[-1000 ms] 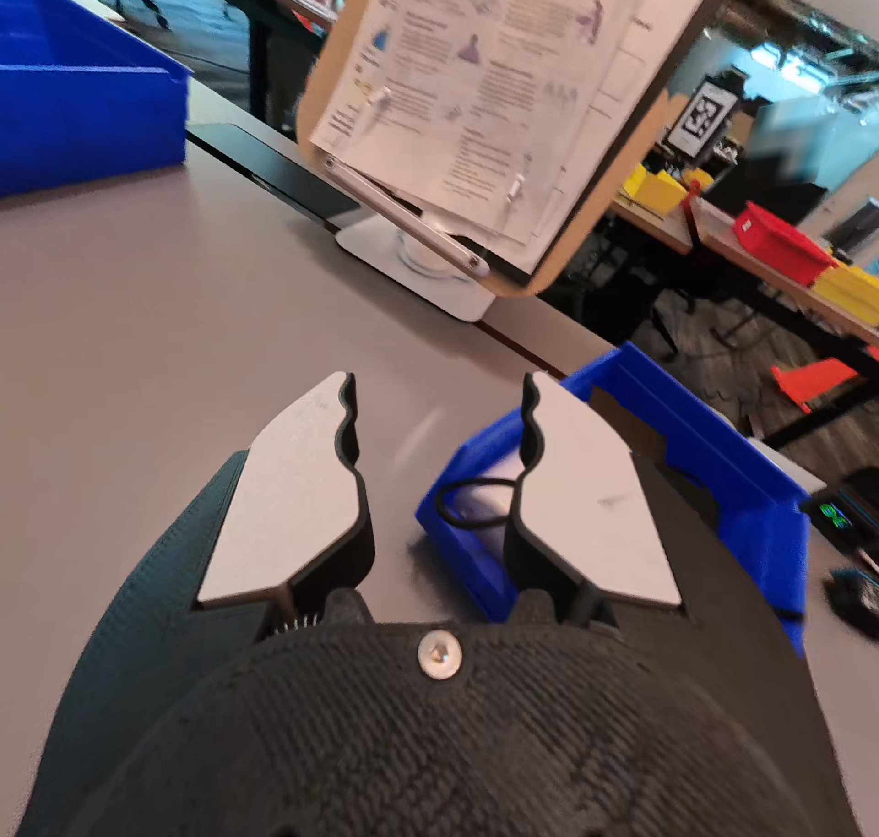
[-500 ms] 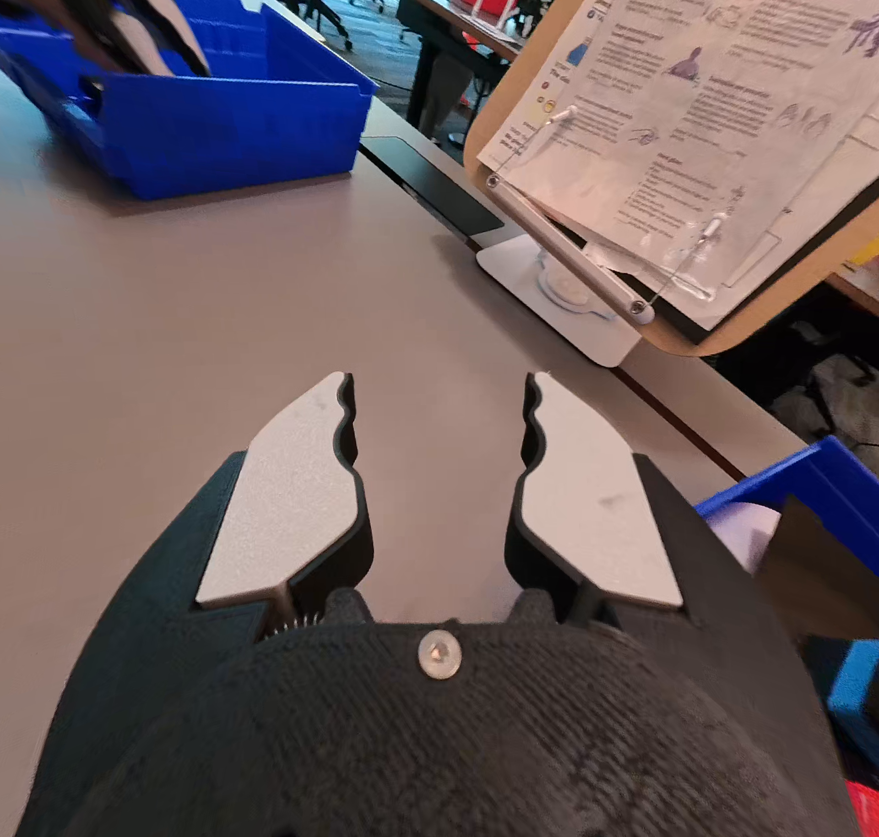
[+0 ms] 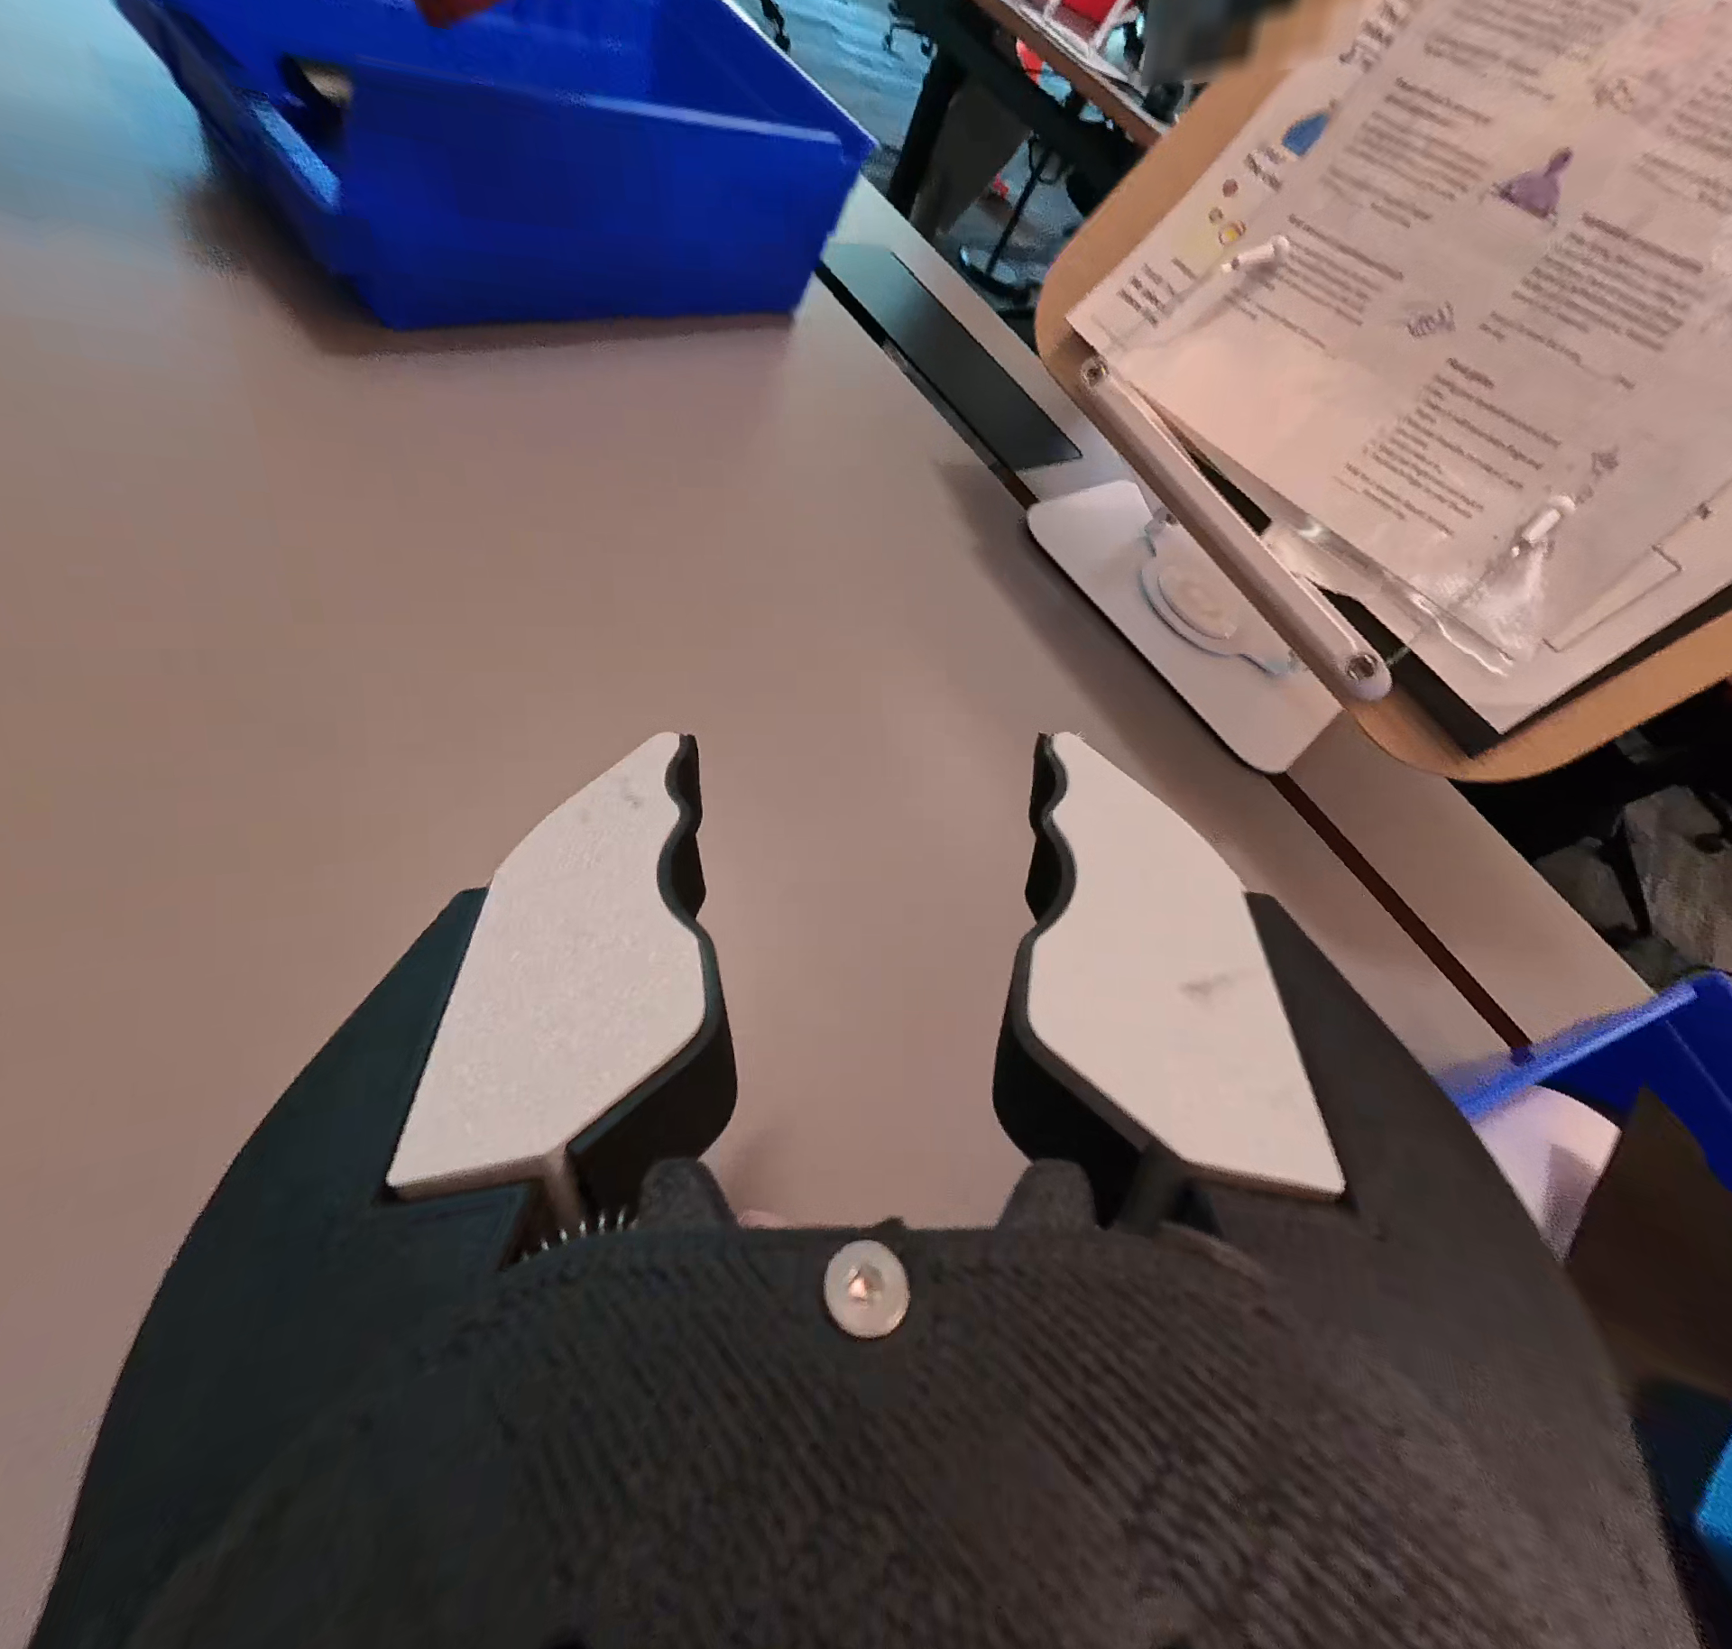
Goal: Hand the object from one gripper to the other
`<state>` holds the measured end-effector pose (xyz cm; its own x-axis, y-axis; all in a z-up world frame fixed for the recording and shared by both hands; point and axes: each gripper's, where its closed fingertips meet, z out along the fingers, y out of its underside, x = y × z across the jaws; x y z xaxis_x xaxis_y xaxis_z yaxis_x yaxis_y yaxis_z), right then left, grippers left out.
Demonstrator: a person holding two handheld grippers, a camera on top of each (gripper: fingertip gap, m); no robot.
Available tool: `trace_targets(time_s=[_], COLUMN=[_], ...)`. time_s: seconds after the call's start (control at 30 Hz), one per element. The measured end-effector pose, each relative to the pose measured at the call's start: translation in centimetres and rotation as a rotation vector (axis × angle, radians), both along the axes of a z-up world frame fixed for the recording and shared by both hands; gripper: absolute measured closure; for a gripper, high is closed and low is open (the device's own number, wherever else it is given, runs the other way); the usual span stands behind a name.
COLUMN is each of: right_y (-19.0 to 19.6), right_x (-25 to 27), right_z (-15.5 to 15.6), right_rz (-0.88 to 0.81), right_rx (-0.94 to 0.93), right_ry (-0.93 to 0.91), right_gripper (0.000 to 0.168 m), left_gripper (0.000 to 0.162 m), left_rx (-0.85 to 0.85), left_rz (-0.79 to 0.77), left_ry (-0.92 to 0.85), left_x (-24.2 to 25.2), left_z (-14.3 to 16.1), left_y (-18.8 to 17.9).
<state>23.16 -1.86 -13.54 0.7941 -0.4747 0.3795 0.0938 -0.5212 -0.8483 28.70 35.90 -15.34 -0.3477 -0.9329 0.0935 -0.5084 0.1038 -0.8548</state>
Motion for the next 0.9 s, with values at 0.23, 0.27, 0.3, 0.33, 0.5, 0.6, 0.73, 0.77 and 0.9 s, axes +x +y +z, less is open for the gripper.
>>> trace_targets(time_s=[0.23, 0.27, 0.3, 0.33, 0.5, 0.6, 0.73, 0.77, 0.9], right_y=[5.8, 6.6, 7.5, 8.4, 11.4, 11.9, 11.8, 11.8, 12.0], right_x=[-9.2, -10.6, -12.0, -13.2, -17.1, -18.0, -16.3, -16.3, -17.7], right_z=[6.1, 7.0, 7.7, 8.1, 9.0, 9.9, 9.2, 8.9, 8.5], right_rz=[0.162, 0.195, 0.229, 0.268, 0.399, 0.472, 0.424, 0.434, 0.535], right_rx=[0.303, 0.377, 0.438, 0.479, 0.569, 0.613, 0.603, 0.611, 0.62], right_ry=[0.044, 0.073, 0.103, 0.128, 0.172, 0.18, 0.184, 0.208, 0.275], right_gripper=[0.086, 0.083, 0.082, 0.082, 0.084, 0.092, 0.094, 0.096, 0.128], left_gripper=[0.152, 0.152, 0.152, 0.152, 0.152, 0.152, 0.152, 0.152, 0.152], left_rx=[-0.385, -0.409, -0.415, -0.418, -0.391, -0.222, -0.128, -0.13, -0.068], left_rz=[-0.291, -0.357, -0.424, -0.484, -0.726, -0.752, -0.856, -0.88, -0.94], left_ry=[-0.55, -0.587, -0.606, -0.622, -0.696, -0.704, -0.753, -0.747, -0.771], left_x=[-15.4, -17.6, -19.5, -21.0, -24.0, -22.7, -22.7, -22.8, -23.7], left_z=[14.7, 15.4, 15.5, 15.4, 13.8, 11.6, 9.3, 8.8, 7.7], left_y=[-8.4, -9.9, -11.5, -13.0, -19.4, -22.0, -25.0, -25.5, -27.0])
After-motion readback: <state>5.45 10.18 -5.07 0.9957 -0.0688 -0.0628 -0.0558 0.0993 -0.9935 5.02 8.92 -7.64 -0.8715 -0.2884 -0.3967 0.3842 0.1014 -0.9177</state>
